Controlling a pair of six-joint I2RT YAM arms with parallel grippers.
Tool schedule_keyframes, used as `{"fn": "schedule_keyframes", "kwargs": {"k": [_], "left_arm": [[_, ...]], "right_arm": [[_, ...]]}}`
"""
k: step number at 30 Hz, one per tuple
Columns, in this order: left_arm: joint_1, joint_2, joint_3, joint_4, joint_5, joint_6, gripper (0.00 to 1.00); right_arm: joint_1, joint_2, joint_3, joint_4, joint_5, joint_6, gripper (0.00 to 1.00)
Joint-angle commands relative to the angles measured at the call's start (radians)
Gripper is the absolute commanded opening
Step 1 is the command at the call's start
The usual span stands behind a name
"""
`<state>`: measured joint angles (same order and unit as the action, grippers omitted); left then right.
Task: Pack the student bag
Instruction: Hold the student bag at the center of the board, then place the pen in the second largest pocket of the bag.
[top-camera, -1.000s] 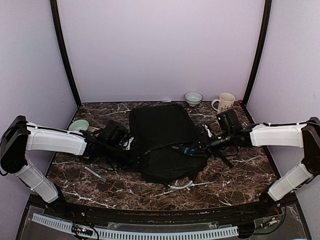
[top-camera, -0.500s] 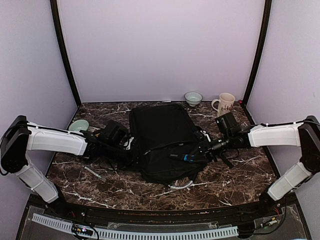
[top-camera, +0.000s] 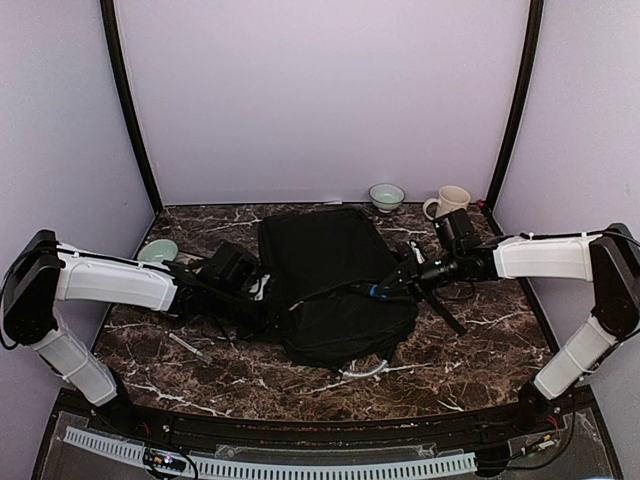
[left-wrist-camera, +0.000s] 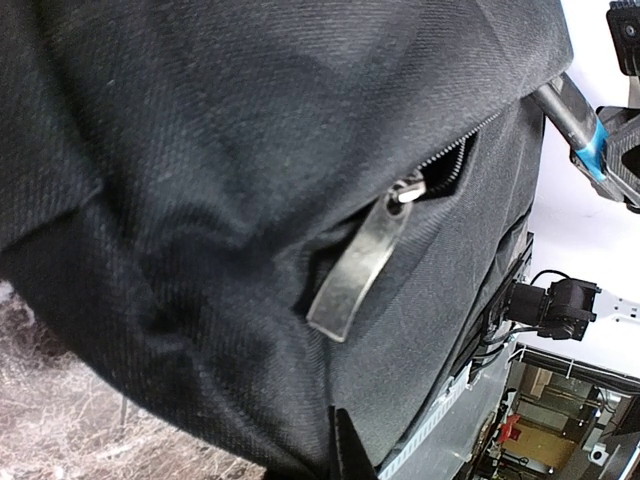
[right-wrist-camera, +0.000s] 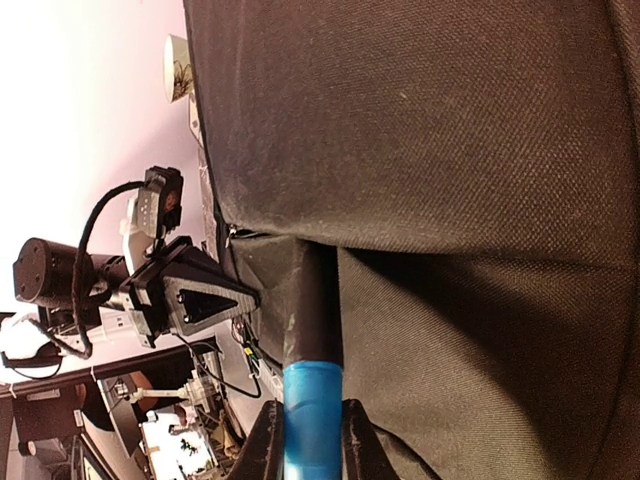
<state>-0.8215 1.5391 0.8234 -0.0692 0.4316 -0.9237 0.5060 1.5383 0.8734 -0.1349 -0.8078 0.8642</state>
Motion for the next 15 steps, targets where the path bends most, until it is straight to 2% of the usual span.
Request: {"fn": "schedule_keyframes", "kwargs": {"k": [1, 9, 15], "left_arm": [[-0.019, 0.013, 0.044, -0.025, -0.003, 0.017, 0.00], [-0.033, 0.032, 0.130, -0.056, -0.006, 0.029, 0.00], [-0.038, 0.053, 0.219, -0.110, -0.021, 0.052, 0.00]], "right_arm": [[-0.004, -0.001, 0.033, 0.084, 0.057, 0.012, 0.00], [0.060, -0.068, 0.001, 0.215, 0.190, -0.020, 0.00], [0.109, -0.072, 0.022, 0.220, 0.348, -0.054, 0.00]]}}
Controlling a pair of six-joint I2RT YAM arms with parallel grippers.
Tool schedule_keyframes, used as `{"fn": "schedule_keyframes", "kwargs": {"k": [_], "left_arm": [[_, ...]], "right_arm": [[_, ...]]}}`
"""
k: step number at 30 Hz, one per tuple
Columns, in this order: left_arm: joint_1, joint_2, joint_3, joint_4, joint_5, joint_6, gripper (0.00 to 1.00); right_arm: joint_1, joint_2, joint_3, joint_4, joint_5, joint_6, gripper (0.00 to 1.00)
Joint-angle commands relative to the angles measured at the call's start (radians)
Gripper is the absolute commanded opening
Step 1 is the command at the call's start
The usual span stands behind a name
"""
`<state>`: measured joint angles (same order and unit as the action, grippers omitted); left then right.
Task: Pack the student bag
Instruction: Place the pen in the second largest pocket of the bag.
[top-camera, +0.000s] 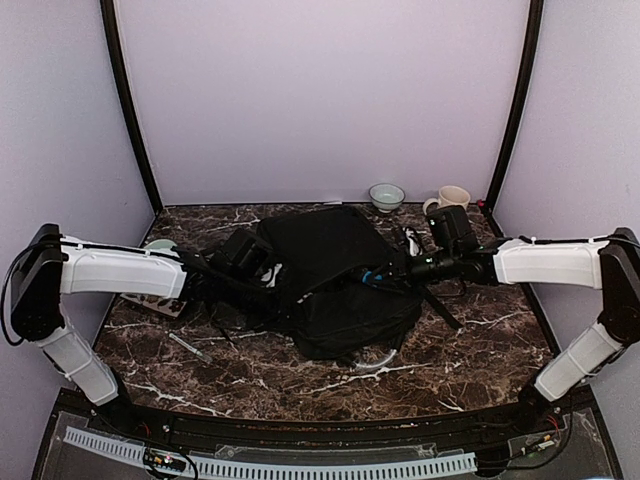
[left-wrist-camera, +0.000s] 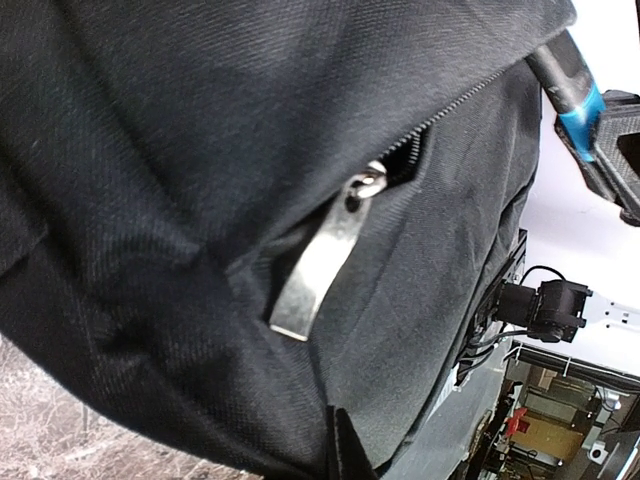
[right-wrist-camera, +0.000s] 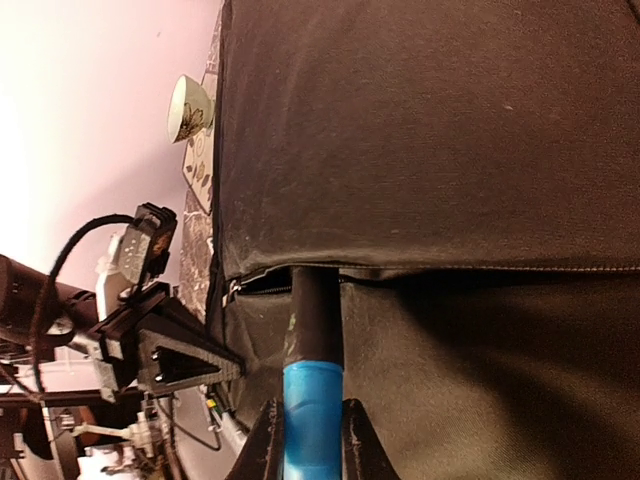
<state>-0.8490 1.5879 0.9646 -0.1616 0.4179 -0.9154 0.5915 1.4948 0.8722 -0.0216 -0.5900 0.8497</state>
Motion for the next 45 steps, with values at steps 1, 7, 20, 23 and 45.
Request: {"fn": "schedule_keyframes", "kwargs": {"k": [1, 7, 20, 23, 45], "left_arm": [[-0.014, 0.009, 0.095, -0.038, -0.014, 0.053, 0.00], [-0.034, 0.056, 0.187, -0.130, -0.032, 0.102, 0.00], [-0.044, 0.066, 0.286, -0.186, -0.016, 0.146, 0.00], [-0.044, 0.068, 0.311, -0.204, -0.020, 0.162, 0.00], [-0.044, 0.112, 0.412, -0.355, -0.068, 0.211, 0.00]], "right_arm": [[0.029, -0.024, 0.034, 0.104, 0.156, -0.046, 0.00], [0.064, 0.036, 0.149, 0.047, 0.221, -0.143, 0.00], [0.094, 0.132, 0.218, 0.097, 0.316, -0.173, 0.07], [0.105, 0.137, 0.216, 0.140, 0.348, -0.194, 0.09], [0.118, -0.007, 0.183, -0.033, 0.303, -0.381, 0.53]]}}
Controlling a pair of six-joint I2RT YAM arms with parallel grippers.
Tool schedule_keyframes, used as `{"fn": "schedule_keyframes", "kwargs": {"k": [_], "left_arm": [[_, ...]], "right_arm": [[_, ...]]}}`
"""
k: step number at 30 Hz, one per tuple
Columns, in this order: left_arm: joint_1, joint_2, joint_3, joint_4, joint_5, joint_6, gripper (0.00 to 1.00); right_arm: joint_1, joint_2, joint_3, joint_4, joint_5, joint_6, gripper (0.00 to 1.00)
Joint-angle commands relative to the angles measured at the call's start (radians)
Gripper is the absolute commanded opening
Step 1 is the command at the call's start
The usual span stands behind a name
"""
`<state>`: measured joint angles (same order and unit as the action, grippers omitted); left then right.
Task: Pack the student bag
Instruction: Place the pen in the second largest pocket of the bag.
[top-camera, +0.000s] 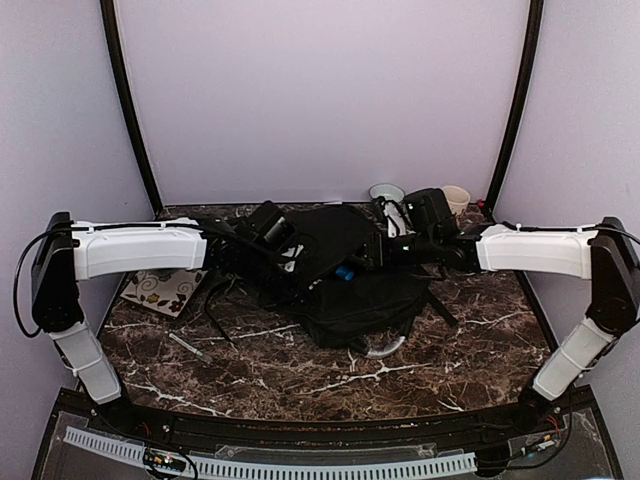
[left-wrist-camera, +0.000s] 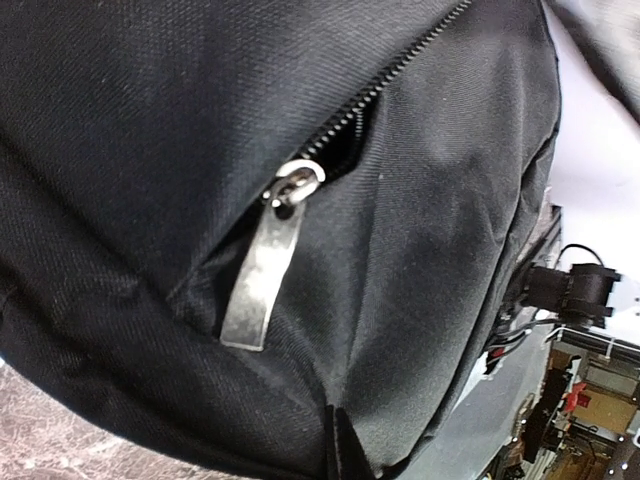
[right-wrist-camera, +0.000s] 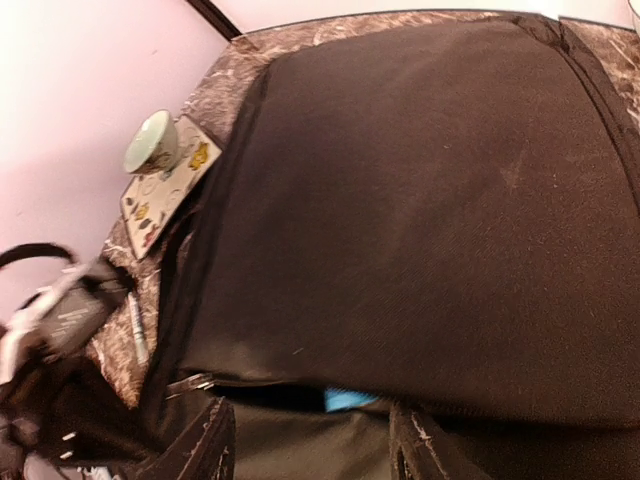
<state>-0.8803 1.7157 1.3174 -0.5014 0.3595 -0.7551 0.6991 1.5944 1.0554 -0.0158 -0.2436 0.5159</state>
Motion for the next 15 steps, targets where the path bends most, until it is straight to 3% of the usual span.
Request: {"fn": "schedule_keyframes", "kwargs": {"k": [1, 5, 8, 10, 15], "left_arm": [[-0.013, -0.010, 0.062, -0.031, -0.021, 0.053, 0.00], [-0.013, 0.008, 0.072, -0.103, -0.061, 0.050, 0.00], [-0.013, 0.008, 0.062, -0.127, -0.074, 0.046, 0.09], [-0.013, 0.001, 0.046, -0.128, -0.079, 0.043, 0.21], [-0.013, -0.036, 0.039, -0.184, -0.130, 0.024, 0.65]], "right_arm": [[0.011, -0.127, -0.013, -0.058, -0.050, -0.049, 0.53], [0.011, -0.212, -0.055, -0.145, -0.052, -0.058, 0.53], [0.011, -0.272, -0.078, -0.193, -0.046, -0.063, 0.53], [0.010, -0.303, -0.092, -0.210, -0.025, -0.062, 0.53], [0.011, -0.327, -0.101, -0.196, 0.011, -0.051, 0.53]]}}
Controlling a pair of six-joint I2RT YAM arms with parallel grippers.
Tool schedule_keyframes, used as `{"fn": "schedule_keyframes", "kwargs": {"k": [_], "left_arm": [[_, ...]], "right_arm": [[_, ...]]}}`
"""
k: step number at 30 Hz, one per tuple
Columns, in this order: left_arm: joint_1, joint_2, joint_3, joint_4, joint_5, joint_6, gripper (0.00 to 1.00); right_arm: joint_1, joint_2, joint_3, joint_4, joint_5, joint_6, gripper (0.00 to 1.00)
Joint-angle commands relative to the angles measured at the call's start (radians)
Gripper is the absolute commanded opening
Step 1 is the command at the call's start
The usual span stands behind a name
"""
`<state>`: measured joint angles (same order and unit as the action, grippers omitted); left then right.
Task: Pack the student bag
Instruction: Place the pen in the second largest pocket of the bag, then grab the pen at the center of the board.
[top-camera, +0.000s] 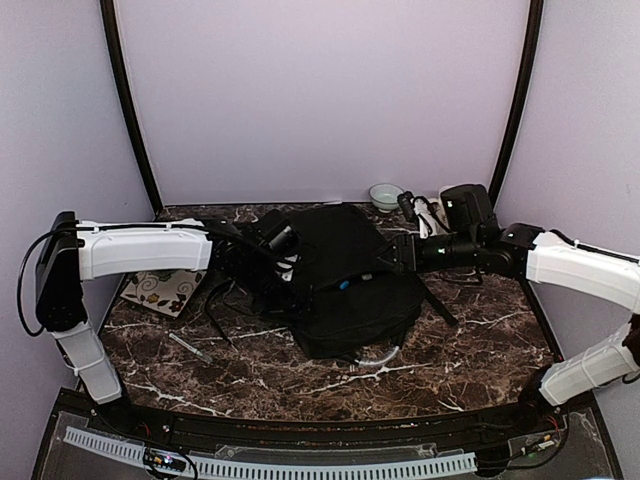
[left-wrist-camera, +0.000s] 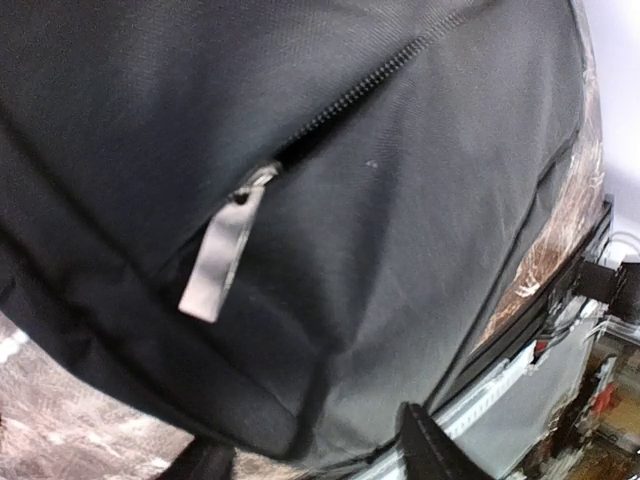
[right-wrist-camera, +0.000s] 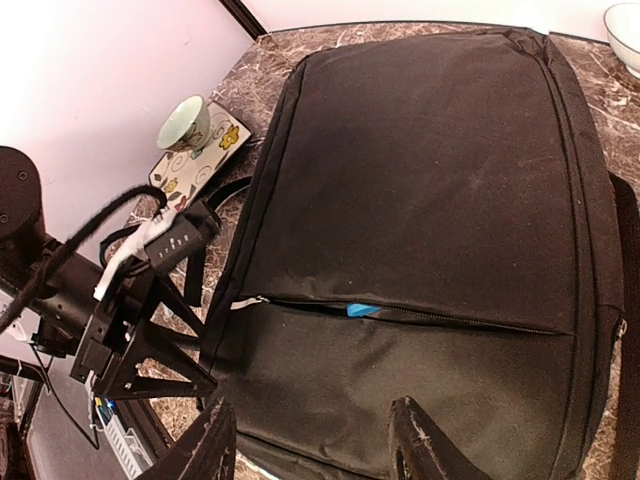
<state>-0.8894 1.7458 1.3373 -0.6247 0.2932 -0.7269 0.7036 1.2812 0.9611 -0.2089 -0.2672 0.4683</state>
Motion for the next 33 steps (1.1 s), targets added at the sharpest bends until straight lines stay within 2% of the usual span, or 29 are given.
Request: {"fn": "schedule_keyframes", "kwargs": {"k": [1, 7, 9, 15, 19, 25, 33], "left_arm": [[-0.003, -0.080, 0.031, -0.102, -0.103, -0.023, 0.73], [0.001, -0.168, 0.061, -0.305, -0.322, -0.104, 0.98], [0.028, -0.193, 0.040, -0.342, -0.364, -0.125, 0.99], [0.227, -0.228, -0.039, -0.443, -0.330, -0.276, 0.86], [0.293, -0.254, -0.065, -0.581, -0.409, -0.417, 0.86], [0.441, -0.383, -0.228, -0.465, -0.359, -0.421, 0.75], [0.554, -0.448, -0.414, -0.351, -0.313, -0.353, 0.65]], "right_arm": [[0.007, -0.012, -0.001, -0.005, 0.038, 0.000, 0.53], [0.007, -0.023, 0.012, -0.028, 0.079, -0.002, 0.52], [0.006, -0.040, -0.004, -0.033, 0.102, 0.006, 0.52], [0.007, -0.104, -0.058, -0.020, 0.151, 0.061, 0.52], [0.007, -0.114, -0.066, -0.017, 0.171, 0.069, 0.52], [0.007, -0.085, -0.050, -0.003, 0.153, 0.076, 0.52], [0.007, -0.052, -0.024, -0.030, 0.139, 0.084, 0.52]]}}
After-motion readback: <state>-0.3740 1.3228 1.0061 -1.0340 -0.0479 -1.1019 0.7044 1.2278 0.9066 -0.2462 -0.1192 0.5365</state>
